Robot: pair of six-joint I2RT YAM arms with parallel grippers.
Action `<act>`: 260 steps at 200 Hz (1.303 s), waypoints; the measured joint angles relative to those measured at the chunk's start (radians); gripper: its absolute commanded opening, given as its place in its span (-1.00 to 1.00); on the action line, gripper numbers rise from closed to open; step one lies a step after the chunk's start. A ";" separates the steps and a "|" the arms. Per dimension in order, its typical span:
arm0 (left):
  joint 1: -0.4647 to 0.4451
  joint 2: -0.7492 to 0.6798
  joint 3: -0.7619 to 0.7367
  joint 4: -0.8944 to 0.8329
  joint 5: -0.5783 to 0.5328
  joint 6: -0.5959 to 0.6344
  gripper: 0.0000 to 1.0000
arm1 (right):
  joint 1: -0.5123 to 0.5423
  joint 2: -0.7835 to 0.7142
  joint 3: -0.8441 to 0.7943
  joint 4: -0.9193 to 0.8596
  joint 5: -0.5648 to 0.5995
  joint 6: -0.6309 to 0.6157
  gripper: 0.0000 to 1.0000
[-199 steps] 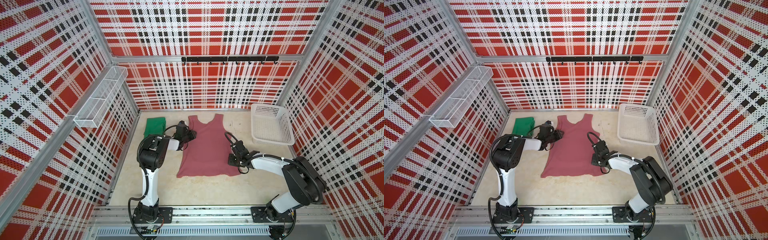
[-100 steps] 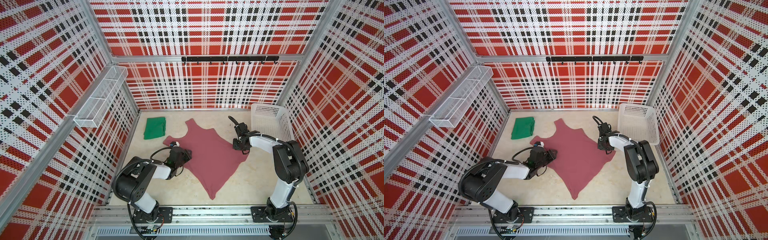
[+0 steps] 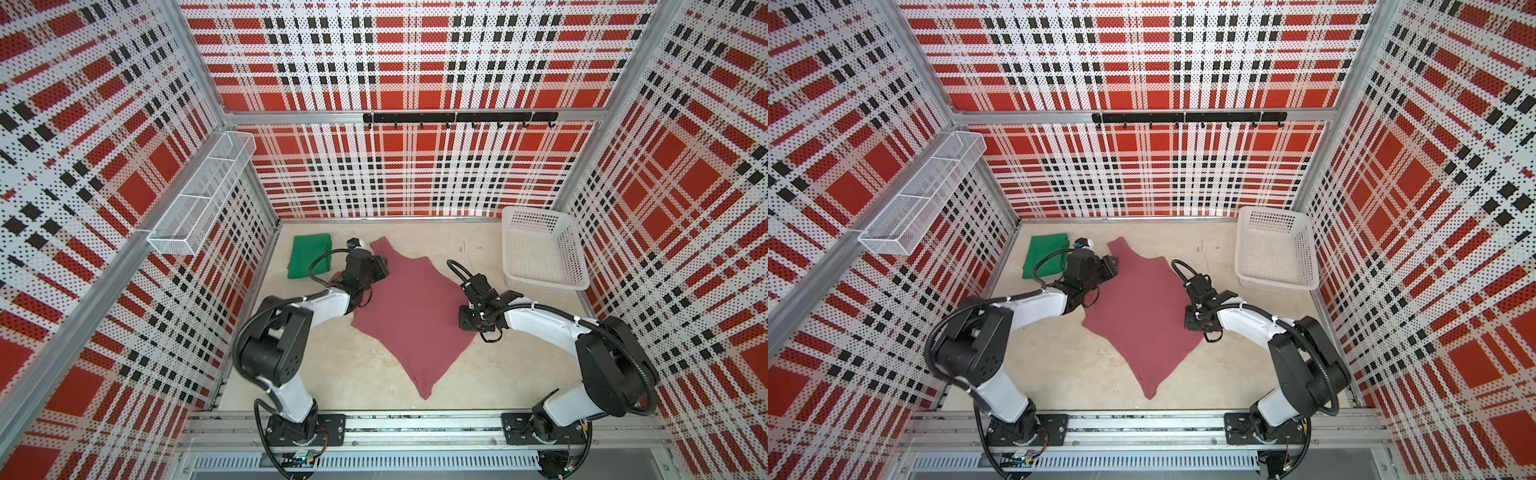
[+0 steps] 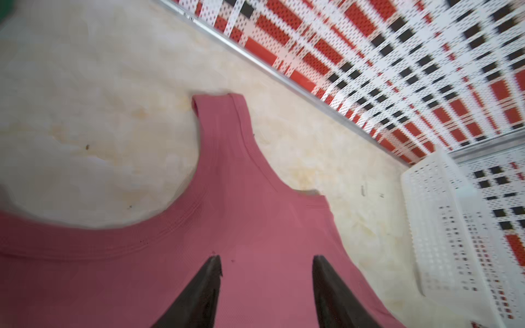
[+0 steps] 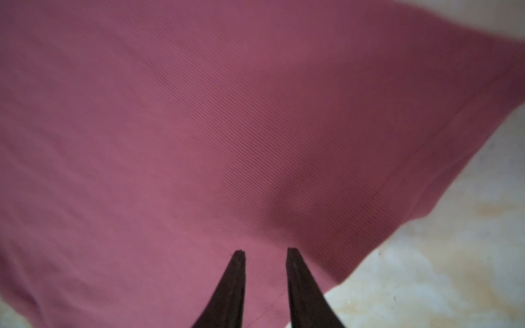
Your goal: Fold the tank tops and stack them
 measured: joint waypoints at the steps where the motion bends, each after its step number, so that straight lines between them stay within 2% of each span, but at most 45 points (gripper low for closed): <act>1: 0.000 0.004 0.002 -0.001 0.002 0.000 0.11 | 0.000 0.002 -0.003 0.001 -0.002 0.003 -0.45; 20: 0.006 0.098 0.038 -0.010 0.033 0.008 0.09 | -0.003 0.040 -0.005 0.014 -0.001 0.032 -0.48; 43: 0.012 0.138 0.037 -0.012 0.061 0.008 0.07 | -0.019 0.089 0.036 0.042 0.013 0.032 -0.51; 76: 0.048 0.142 -0.058 0.085 0.105 -0.022 -0.02 | -0.099 0.166 0.116 0.063 0.023 -0.017 -0.53; 115: 0.079 0.023 -0.296 0.256 0.086 -0.110 -0.06 | -0.183 0.280 0.253 0.056 0.047 -0.113 -0.57; 139: 0.054 -0.050 -0.422 0.333 0.045 -0.173 -0.06 | -0.207 0.357 0.360 0.039 0.054 -0.191 -0.56; 158: 0.041 -0.097 -0.467 0.332 0.014 -0.201 -0.02 | -0.208 0.370 0.410 0.003 0.055 -0.253 -0.50; 183: 0.040 -0.135 -0.446 0.272 -0.014 -0.207 0.02 | -0.208 0.306 0.426 -0.062 0.038 -0.302 -0.41; 216: 0.040 -0.143 -0.312 0.216 -0.033 -0.184 0.04 | -0.169 0.139 0.370 -0.098 -0.029 -0.301 -0.38; 234: 0.039 -0.099 -0.224 0.216 -0.021 -0.168 0.04 | -0.120 0.088 0.315 -0.097 -0.073 -0.268 -0.41; 260: 0.034 0.018 -0.145 0.221 0.001 -0.155 0.03 | -0.042 0.103 0.229 -0.091 -0.104 -0.195 -0.45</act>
